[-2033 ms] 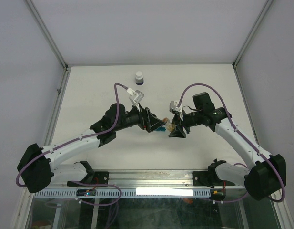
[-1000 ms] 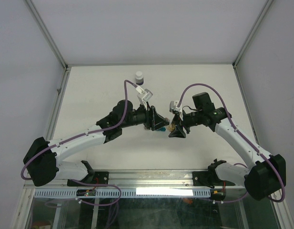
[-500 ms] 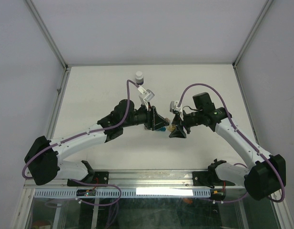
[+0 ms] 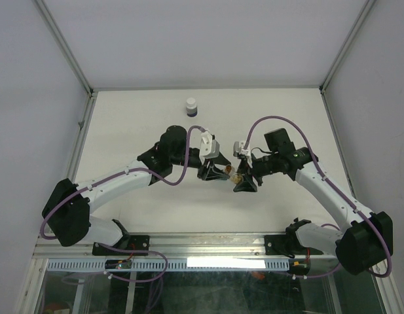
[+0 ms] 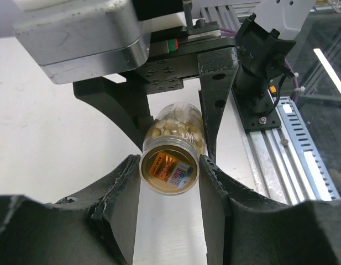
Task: Sort the pills into containers
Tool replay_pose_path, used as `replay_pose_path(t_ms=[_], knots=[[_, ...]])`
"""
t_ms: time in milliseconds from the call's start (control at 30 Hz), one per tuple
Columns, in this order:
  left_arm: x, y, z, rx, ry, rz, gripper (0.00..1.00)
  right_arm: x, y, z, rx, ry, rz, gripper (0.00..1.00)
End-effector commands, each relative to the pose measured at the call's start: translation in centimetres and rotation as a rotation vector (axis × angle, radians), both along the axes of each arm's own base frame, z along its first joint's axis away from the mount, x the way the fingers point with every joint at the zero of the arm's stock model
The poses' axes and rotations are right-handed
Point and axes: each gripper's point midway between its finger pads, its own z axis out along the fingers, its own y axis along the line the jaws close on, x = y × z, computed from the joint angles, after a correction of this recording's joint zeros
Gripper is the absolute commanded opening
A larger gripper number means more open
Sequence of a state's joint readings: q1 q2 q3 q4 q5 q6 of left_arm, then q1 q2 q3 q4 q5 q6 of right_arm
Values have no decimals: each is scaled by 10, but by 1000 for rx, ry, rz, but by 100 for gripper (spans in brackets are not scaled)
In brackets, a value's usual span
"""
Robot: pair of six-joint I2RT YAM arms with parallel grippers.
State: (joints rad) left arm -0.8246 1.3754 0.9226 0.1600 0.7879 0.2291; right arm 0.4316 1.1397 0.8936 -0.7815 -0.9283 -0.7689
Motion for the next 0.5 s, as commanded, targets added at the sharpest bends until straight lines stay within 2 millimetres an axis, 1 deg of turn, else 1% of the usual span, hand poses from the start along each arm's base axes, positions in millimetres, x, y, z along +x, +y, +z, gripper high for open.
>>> replay_pose_path(t_ms=[0,67,100,133,167,267,300,367,467], knots=[[-12,1,28,-98,-198,-225,15,19,13,33,95,-123,5,0],[-7,-1,34,-109,-201,-209,27,19,13,32,93,-123,5,0],[-5,-2,37,-118,-199,-195,35,19,13,32,93,-123,4,0],[-1,-3,41,-129,-185,-163,46,19,13,32,92,-123,5,0],[4,-4,45,-146,-174,-126,61,19,12,32,92,-122,4,0],[18,1,58,-217,-136,22,97,19,12,32,91,-126,5,0],[21,4,65,-254,-141,60,99,19,12,32,92,-125,6,0],[22,12,70,-287,-121,113,99,19,12,31,91,-122,5,0],[21,22,71,-306,-60,173,99,19,12,32,91,-124,7,0]])
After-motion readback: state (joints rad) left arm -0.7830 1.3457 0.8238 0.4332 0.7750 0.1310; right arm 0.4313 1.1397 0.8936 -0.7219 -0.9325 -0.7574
